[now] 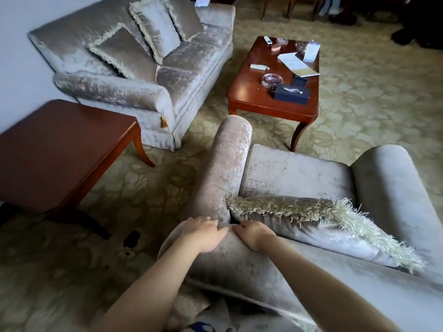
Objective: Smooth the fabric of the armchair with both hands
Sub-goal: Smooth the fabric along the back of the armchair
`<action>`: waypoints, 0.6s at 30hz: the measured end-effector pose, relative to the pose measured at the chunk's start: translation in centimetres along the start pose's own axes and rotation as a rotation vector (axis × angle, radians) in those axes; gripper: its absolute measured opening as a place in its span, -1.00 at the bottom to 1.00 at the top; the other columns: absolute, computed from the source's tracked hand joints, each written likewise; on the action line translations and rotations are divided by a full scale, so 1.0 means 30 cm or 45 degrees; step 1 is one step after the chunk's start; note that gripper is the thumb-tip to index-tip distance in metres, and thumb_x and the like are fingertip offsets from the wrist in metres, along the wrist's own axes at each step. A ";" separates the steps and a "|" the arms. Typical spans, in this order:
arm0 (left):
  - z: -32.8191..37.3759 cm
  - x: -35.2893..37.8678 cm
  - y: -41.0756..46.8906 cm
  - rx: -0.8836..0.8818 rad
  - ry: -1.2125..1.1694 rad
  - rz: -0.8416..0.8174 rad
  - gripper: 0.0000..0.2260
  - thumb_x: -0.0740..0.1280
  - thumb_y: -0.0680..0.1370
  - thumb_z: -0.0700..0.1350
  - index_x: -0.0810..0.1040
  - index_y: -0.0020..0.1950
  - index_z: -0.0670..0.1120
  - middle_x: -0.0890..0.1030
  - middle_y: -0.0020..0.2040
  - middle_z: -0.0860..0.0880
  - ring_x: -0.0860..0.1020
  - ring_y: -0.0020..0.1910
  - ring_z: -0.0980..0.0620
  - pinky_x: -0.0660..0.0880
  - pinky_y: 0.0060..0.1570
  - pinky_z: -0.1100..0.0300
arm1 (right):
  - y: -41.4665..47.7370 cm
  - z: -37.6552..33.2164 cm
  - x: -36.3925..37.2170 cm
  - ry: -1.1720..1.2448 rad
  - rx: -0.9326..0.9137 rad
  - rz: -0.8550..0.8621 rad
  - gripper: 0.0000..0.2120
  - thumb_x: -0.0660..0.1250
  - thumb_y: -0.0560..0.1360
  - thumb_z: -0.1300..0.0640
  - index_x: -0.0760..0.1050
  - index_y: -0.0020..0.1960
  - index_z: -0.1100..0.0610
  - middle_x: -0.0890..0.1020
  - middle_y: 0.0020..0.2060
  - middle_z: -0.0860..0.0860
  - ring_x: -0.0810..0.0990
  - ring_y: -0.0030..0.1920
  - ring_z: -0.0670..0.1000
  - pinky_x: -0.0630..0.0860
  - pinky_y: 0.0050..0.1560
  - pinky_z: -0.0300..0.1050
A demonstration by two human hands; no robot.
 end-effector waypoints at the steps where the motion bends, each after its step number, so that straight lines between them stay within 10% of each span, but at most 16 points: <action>1: -0.005 0.001 -0.009 0.006 0.023 0.009 -0.52 -0.11 0.59 0.05 0.21 0.48 -0.03 0.25 0.48 -0.13 0.23 0.43 -0.12 0.23 0.31 -0.15 | -0.026 -0.004 -0.001 -0.004 0.008 0.006 -0.49 0.01 0.59 -0.16 0.23 0.49 0.00 0.37 0.42 0.14 0.37 0.38 0.14 0.28 0.31 -0.06; 5: -0.005 0.005 -0.029 0.050 0.092 0.084 -0.54 -0.12 0.59 0.02 0.24 0.46 -0.01 0.27 0.46 -0.13 0.27 0.40 -0.14 0.26 0.30 -0.11 | -0.118 -0.016 0.005 -0.137 -0.045 0.059 -0.57 -0.09 0.61 -0.18 0.15 0.46 -0.25 0.25 0.50 -0.02 0.34 0.40 0.17 0.25 0.37 0.08; 11: 0.000 -0.002 -0.032 0.008 0.092 0.057 -0.53 -0.12 0.56 -0.04 0.23 0.46 0.00 0.28 0.46 -0.10 0.27 0.40 -0.11 0.28 0.29 -0.06 | -0.200 0.040 0.030 -0.264 0.046 0.196 -0.35 -0.14 0.56 -0.31 0.19 0.48 0.07 0.38 0.41 0.18 0.37 0.38 0.15 0.25 0.34 0.04; 18: 0.189 -0.019 -0.071 -0.185 -0.014 0.064 -0.28 -0.17 0.50 0.38 0.14 0.52 -0.02 0.11 0.55 -0.07 0.11 0.50 -0.05 0.03 0.43 -0.13 | -0.335 0.214 0.000 -0.303 0.010 0.350 -0.26 -0.14 0.54 -0.36 0.15 0.50 0.12 0.31 0.45 0.15 0.29 0.43 0.17 0.21 0.41 0.09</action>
Point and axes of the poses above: each hand's wrist, its own y-axis towards the middle knuckle, its own x-axis out of the palm, z = x × y, the point moved 5 cm from there along y, towards the middle knuckle
